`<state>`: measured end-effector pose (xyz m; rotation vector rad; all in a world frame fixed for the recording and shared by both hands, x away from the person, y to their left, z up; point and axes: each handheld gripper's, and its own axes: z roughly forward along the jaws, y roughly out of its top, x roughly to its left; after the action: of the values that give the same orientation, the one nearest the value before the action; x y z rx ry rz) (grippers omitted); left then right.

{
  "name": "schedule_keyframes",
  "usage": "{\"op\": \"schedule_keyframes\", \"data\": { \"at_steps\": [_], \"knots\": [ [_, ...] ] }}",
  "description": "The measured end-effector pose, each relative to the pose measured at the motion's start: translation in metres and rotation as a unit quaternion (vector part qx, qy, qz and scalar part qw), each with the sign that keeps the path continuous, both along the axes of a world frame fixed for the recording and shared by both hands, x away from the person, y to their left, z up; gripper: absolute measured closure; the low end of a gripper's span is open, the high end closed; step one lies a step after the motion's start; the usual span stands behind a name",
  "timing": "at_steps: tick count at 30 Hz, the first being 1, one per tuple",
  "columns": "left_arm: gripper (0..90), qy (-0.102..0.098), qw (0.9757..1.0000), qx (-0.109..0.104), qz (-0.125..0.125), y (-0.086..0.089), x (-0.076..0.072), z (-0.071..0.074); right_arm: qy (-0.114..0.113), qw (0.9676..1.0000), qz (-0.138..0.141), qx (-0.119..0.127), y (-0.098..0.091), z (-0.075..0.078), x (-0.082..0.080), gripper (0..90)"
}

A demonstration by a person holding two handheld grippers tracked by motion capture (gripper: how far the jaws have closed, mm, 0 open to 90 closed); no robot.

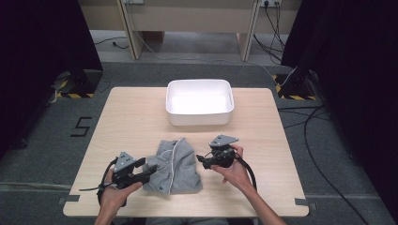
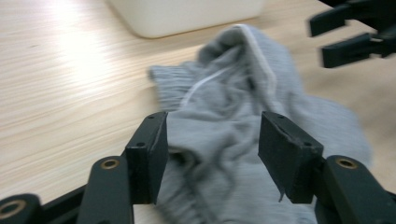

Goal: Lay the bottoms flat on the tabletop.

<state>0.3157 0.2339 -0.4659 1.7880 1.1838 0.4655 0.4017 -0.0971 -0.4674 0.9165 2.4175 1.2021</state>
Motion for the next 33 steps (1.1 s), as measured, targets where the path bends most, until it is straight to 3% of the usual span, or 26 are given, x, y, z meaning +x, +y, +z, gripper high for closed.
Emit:
{"op": "schedule_keyframes", "data": {
  "at_steps": [3,9,13,16,22,25,28,31,33],
  "knots": [
    [38.4,0.02,0.9996,-0.008,0.02,0.006,0.004,-0.007,-0.001,1.0,0.002,0.001,0.002,0.002,0.0,28.6],
    [35.7,0.059,0.9971,-0.04,0.025,0.007,0.013,-0.027,-0.002,0.9999,0.007,0.014,0.007,0.009,0.0,28.7],
    [35.0,0.062,0.9956,-0.057,0.041,0.014,0.016,-0.028,0.006,0.9995,0.015,0.026,0.014,0.015,-0.003,28.6],
    [35.4,0.056,0.9951,-0.059,0.056,0.021,0.016,-0.026,0.004,0.9994,0.024,0.026,0.022,0.018,-0.005,28.4],
    [36.1,0.078,0.993,-0.07,0.054,0.021,0.018,-0.033,0.007,0.9988,0.04,0.028,0.044,0.02,-0.009,27.9],
    [37.3,0.085,0.9942,-0.055,0.038,0.011,0.018,-0.038,0.007,0.9986,0.046,0.025,0.056,0.021,-0.011,27.4],
    [42.7,0.072,0.9964,-0.035,0.028,0.004,0.015,-0.037,0.008,0.9982,0.056,0.019,0.07,0.019,-0.014,27.1],
    [47.8,0.069,0.9969,-0.034,0.017,-0.002,0.013,-0.036,0.012,0.9979,0.063,0.003,0.081,0.012,-0.017,27.0],
    [49.6,0.065,0.9976,-0.023,0.008,-0.007,0.011,-0.035,0.005,0.9983,0.056,-0.016,0.086,0.007,-0.018,28.3]
  ]
}}
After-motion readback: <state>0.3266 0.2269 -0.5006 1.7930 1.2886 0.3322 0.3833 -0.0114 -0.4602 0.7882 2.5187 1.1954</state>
